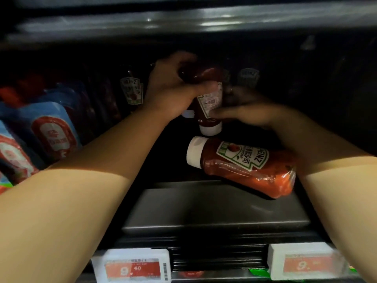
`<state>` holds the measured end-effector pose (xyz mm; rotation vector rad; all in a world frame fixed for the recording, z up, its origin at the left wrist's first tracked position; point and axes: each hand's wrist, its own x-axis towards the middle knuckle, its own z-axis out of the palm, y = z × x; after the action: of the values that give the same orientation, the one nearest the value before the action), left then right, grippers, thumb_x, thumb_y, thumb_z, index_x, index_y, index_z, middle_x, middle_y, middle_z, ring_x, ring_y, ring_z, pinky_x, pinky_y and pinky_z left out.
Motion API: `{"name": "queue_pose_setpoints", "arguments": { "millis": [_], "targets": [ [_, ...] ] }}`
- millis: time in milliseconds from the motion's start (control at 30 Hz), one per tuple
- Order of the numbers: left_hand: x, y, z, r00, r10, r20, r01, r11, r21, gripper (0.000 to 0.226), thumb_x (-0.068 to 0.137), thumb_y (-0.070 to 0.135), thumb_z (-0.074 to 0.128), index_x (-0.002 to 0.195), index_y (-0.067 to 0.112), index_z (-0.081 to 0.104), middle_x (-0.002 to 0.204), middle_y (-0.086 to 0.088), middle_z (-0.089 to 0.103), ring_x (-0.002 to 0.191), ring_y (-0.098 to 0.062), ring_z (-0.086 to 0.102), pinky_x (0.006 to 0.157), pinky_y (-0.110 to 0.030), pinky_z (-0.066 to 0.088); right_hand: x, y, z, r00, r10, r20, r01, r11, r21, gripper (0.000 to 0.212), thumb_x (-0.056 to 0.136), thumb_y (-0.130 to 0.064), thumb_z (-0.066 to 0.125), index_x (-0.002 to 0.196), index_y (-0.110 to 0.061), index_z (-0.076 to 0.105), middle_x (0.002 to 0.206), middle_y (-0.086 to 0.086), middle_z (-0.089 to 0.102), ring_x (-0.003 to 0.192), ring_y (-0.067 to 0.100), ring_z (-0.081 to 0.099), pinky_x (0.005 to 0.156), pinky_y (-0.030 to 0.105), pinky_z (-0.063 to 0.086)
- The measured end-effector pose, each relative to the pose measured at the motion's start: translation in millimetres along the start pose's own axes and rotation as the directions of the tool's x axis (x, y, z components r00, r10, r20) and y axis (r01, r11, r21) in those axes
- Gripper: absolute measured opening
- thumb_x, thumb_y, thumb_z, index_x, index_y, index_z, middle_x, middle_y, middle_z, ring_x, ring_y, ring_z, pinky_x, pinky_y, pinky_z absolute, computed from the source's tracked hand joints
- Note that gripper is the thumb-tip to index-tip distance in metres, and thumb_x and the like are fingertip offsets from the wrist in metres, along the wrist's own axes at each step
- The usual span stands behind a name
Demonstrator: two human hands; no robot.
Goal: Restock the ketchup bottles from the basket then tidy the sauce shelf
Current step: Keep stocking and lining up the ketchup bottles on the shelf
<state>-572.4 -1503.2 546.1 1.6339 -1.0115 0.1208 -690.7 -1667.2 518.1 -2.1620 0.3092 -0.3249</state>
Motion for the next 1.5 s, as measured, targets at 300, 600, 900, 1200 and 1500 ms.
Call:
{"name": "queue_pose_setpoints", "arguments": {
  "millis": [300,600,900,1200,1500],
  "targets": [
    [11,-15,24,0.997,0.072,0.003,-0.072,0.997,0.032,0.067,0.074,0.036,0.087,0.133,0.018,0.06,0.121,0.003,0.068,0.11,-0.009,0.065,0.097,-0.035,0.054,3,3,4,0.988,-0.087,-0.124,0.084,0.996,-0.028,0.056,0.085,-0.021,0.079,0.13,-0.036,0.049,0.11,-0.02,0.064,0.094,-0.012,0.064,0.079,0.012,0.054],
    [-12,-53,40,0.971,-0.092,0.219,0.047,0.978,0.203,0.048,0.087,0.026,0.077,0.131,0.018,0.059,0.101,0.021,0.061,0.097,0.0,0.059,0.082,-0.011,0.045,14,14,1,0.963,-0.069,-0.262,0.042,0.993,-0.107,0.066,0.089,-0.019,0.076,0.147,-0.013,0.045,0.134,0.002,0.062,0.121,0.017,0.061,0.099,0.036,0.054],
    [-11,-49,36,0.961,-0.119,0.251,0.077,0.982,0.171,0.037,0.086,0.011,0.073,0.122,0.018,0.066,0.111,0.006,0.069,0.107,-0.014,0.066,0.097,-0.03,0.052,18,13,11,0.895,-0.027,-0.446,-0.009,0.997,-0.078,0.087,0.065,-0.044,0.092,0.138,-0.018,0.054,0.129,-0.001,0.068,0.113,0.012,0.066,0.096,0.036,0.056],
    [-16,-46,25,0.917,-0.124,0.379,0.149,0.988,-0.038,0.041,0.092,0.002,0.067,0.125,0.024,0.066,0.115,0.004,0.07,0.106,0.0,0.064,0.093,-0.026,0.054,23,22,13,0.925,0.011,-0.379,0.0,1.0,0.028,0.073,0.079,-0.019,0.084,0.144,-0.017,0.051,0.137,0.001,0.061,0.121,0.015,0.061,0.098,0.025,0.051],
    [-6,-38,22,0.996,0.089,0.025,-0.091,0.983,0.16,0.053,0.092,0.016,0.07,0.141,0.024,0.051,0.13,0.006,0.06,0.114,-0.004,0.058,0.09,-0.013,0.049,13,19,9,0.955,0.042,-0.293,0.001,0.989,0.147,0.076,0.079,-0.009,0.083,0.145,-0.021,0.047,0.131,-0.005,0.064,0.111,0.003,0.063,0.088,0.021,0.054]
  ]
}}
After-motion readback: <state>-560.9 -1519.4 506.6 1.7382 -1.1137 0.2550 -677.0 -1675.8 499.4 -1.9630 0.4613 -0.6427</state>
